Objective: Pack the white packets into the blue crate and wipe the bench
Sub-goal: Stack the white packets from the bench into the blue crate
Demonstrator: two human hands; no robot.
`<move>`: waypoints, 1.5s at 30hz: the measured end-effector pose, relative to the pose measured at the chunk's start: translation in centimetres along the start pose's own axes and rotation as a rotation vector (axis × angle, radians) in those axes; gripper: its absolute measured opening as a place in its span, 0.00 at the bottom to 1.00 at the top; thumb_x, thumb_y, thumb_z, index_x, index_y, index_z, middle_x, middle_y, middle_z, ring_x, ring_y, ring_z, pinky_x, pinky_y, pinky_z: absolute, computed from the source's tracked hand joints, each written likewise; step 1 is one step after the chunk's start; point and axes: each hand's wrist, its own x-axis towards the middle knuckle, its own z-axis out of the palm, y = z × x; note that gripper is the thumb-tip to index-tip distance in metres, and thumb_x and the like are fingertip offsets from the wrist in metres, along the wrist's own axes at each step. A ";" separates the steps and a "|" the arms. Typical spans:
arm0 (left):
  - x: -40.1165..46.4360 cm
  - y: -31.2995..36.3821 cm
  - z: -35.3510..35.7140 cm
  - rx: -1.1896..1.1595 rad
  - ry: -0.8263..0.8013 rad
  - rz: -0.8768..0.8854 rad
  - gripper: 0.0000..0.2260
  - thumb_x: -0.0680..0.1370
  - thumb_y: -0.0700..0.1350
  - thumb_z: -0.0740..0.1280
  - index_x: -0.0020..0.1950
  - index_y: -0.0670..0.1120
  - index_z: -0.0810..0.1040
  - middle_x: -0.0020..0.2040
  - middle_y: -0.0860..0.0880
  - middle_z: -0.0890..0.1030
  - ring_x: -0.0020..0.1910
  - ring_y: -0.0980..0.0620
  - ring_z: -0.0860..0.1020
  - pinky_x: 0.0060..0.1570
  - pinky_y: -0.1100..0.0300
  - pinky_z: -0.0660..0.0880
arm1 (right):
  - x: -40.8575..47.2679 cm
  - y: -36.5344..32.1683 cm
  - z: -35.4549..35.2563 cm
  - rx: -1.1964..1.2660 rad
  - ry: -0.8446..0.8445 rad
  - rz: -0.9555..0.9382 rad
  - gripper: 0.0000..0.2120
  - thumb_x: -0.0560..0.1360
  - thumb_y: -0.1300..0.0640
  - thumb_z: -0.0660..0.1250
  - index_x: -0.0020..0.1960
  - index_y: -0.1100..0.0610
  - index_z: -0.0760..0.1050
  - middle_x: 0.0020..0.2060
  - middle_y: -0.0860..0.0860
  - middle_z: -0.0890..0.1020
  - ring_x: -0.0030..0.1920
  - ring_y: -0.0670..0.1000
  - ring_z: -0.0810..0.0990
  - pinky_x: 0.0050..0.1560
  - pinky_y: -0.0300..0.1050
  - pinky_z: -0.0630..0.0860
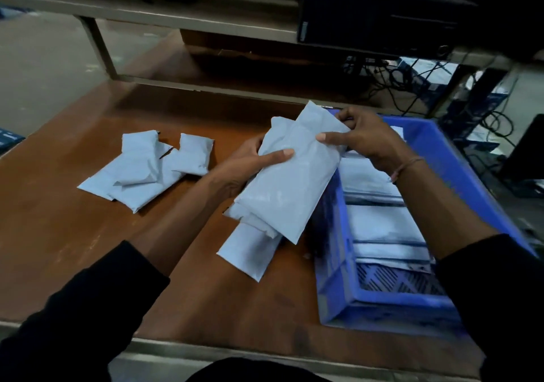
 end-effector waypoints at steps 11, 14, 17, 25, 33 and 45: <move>2.9 2.0 6.6 -0.132 0.289 0.061 0.10 0.83 0.48 0.68 0.60 0.45 0.80 0.48 0.49 0.87 0.43 0.53 0.86 0.39 0.60 0.81 | -5.6 5.8 -14.9 -0.155 0.317 0.153 0.12 0.74 0.61 0.74 0.51 0.69 0.78 0.39 0.64 0.80 0.33 0.56 0.78 0.30 0.46 0.79; 3.2 2.2 7.5 -0.105 0.322 0.086 0.10 0.82 0.50 0.68 0.60 0.46 0.80 0.48 0.50 0.87 0.45 0.54 0.87 0.40 0.61 0.81 | -7.3 7.8 -16.7 -0.262 0.418 0.223 0.07 0.71 0.64 0.73 0.37 0.63 0.77 0.37 0.67 0.80 0.34 0.59 0.79 0.39 0.60 0.81; 3.4 2.5 8.4 -0.106 0.333 0.096 0.17 0.82 0.52 0.68 0.65 0.43 0.79 0.53 0.46 0.87 0.50 0.49 0.87 0.46 0.57 0.82 | -8.2 9.6 -17.1 -0.324 0.458 0.301 0.07 0.67 0.62 0.71 0.33 0.58 0.75 0.36 0.63 0.81 0.38 0.62 0.82 0.41 0.63 0.82; 3.7 3.1 11.3 -0.137 0.303 0.100 0.11 0.83 0.51 0.67 0.60 0.45 0.81 0.49 0.48 0.88 0.47 0.50 0.87 0.43 0.57 0.82 | -7.6 11.2 -15.3 0.120 0.322 0.343 0.09 0.74 0.71 0.66 0.52 0.62 0.74 0.40 0.57 0.73 0.38 0.55 0.75 0.18 0.39 0.74; 3.1 3.5 13.0 -0.114 0.286 0.088 0.11 0.83 0.50 0.67 0.59 0.45 0.81 0.47 0.49 0.87 0.44 0.53 0.86 0.40 0.59 0.82 | -5.6 10.0 -17.2 0.083 0.336 0.451 0.06 0.74 0.67 0.65 0.39 0.62 0.73 0.33 0.58 0.76 0.28 0.57 0.76 0.23 0.42 0.72; 4.1 3.1 14.0 -0.086 0.259 0.050 0.10 0.83 0.51 0.67 0.58 0.46 0.81 0.48 0.47 0.87 0.45 0.51 0.86 0.44 0.56 0.82 | -2.4 15.4 -12.1 -0.014 0.445 0.328 0.14 0.70 0.59 0.67 0.53 0.64 0.73 0.45 0.60 0.80 0.43 0.55 0.84 0.38 0.48 0.82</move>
